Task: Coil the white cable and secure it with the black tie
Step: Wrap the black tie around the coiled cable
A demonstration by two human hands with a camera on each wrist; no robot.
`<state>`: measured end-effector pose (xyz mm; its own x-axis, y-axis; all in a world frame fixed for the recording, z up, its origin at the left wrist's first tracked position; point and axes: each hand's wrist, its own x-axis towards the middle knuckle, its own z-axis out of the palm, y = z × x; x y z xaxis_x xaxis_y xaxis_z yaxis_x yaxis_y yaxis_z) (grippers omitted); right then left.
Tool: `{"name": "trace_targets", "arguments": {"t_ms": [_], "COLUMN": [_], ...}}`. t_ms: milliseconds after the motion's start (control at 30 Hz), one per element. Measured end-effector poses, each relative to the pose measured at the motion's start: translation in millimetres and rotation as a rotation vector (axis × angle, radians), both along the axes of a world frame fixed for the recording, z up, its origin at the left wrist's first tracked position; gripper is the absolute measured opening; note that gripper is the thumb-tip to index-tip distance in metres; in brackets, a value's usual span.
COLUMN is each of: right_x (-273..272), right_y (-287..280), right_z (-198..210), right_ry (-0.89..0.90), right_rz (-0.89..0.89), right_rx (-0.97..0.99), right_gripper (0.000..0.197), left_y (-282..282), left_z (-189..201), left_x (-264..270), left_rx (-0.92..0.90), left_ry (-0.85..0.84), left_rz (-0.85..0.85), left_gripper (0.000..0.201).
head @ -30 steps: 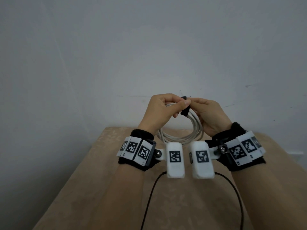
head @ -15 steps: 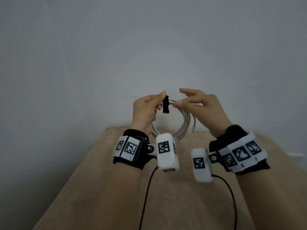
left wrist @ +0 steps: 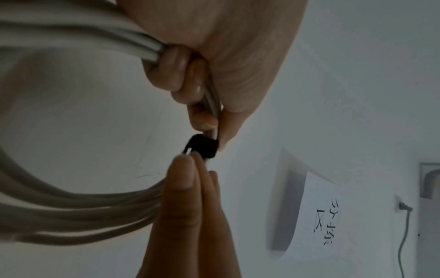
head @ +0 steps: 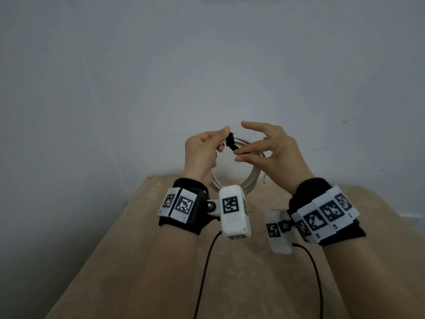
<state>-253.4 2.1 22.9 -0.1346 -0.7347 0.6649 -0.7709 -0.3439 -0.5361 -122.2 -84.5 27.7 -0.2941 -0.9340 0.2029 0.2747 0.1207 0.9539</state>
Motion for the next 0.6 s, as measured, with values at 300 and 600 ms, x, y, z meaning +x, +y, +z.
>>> {"name": "trace_targets", "arguments": {"t_ms": [300,600], "right_x": [4,7], "right_y": [-7,-3], "right_z": [-5,-1], "right_ry": [0.322,0.207], "right_rz": [0.010,0.108], "right_rx": [-0.112,-0.062], "right_gripper": [0.020,0.011], "left_y": [-1,-1], "left_z": [-4,-13], "left_x": [-5,-14], "left_rx": [-0.010,-0.092], "left_ry": [0.018,-0.039], "left_rz": [0.090,0.161], "left_gripper": [0.022,0.019]}}
